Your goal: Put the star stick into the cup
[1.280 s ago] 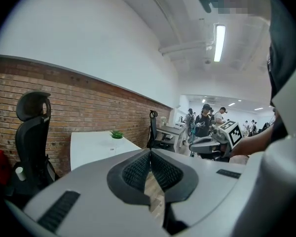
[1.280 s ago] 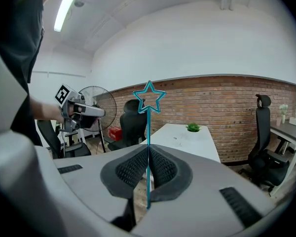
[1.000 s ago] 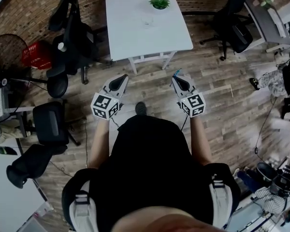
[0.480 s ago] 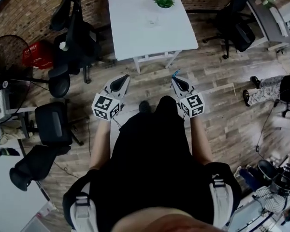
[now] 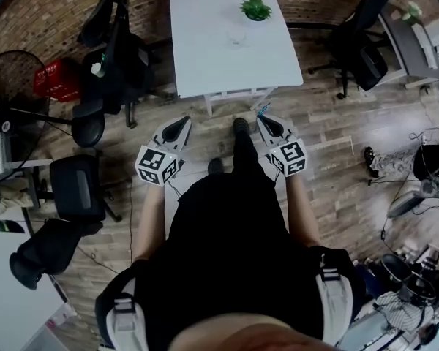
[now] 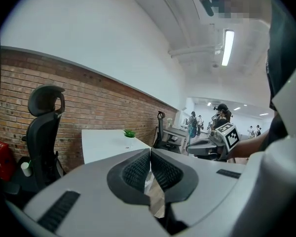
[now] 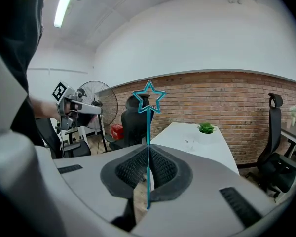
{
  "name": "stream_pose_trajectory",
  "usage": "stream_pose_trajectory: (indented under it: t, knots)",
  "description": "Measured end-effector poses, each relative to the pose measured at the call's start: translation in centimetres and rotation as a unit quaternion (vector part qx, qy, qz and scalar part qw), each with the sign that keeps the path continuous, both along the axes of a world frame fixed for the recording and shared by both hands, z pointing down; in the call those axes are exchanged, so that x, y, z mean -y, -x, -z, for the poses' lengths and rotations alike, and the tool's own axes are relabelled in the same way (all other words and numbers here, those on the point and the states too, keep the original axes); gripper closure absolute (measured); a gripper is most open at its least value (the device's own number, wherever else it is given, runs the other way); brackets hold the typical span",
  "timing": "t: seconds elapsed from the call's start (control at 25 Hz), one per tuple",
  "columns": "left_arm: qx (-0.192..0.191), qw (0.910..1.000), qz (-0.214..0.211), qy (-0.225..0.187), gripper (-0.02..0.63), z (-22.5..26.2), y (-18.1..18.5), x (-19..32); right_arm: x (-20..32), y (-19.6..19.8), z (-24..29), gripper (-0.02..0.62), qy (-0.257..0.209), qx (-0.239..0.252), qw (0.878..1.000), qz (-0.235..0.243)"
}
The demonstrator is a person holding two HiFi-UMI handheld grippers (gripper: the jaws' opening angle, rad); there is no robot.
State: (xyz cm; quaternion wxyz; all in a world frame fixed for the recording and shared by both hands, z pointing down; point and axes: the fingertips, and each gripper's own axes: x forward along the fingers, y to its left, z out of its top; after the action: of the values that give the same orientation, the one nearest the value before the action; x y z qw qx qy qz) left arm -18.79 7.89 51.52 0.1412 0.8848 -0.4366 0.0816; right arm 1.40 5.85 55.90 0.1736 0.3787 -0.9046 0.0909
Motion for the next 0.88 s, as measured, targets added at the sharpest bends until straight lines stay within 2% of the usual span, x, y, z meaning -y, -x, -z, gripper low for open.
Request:
stream_pose_trajectory:
  t: [0.2, 0.36, 0.88]
  knots:
    - [0.001, 0.9992, 0.038, 0.008, 0.584, -0.5, 1.6, 2.0, 3.5, -0.2, -1.4, 0.595, 0.017, 0.005, 1.0, 0.01]
    - [0.004, 0.9982, 0.058, 0.016, 0.584, -0.5, 2.8, 5.0, 8.4, 0.5, -0.5, 0.595, 0.006, 0.006, 1.0, 0.025]
    - [0.016, 0.9979, 0.061, 0.012, 0.584, 1.4, 0.7, 15.8, 19.8, 0.1, -0.3, 0.595, 0.016, 0.013, 0.999, 0.043]
